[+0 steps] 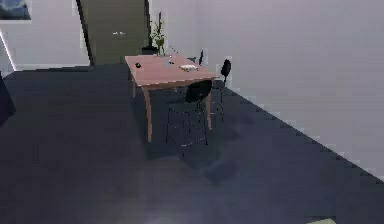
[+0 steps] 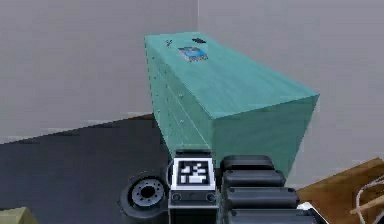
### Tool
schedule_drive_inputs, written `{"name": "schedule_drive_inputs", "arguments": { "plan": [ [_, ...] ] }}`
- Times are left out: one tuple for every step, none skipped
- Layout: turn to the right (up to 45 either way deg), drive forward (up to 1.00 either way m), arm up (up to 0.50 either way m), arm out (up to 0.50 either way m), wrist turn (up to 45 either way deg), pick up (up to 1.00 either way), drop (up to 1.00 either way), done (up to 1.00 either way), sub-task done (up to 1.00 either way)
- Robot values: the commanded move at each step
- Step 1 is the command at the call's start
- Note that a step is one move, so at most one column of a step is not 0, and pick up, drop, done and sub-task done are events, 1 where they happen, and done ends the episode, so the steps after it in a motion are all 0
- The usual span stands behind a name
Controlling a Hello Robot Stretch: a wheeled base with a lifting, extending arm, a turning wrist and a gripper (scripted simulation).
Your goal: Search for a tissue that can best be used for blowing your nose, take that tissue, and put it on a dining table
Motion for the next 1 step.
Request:
{"name": "schedule_drive_inputs", "arguments": {
  "plan": [
    [-21.0,0.00,0.00,0.00,0.0,0.00,0.00,0.00,0.00]
  ]
}}
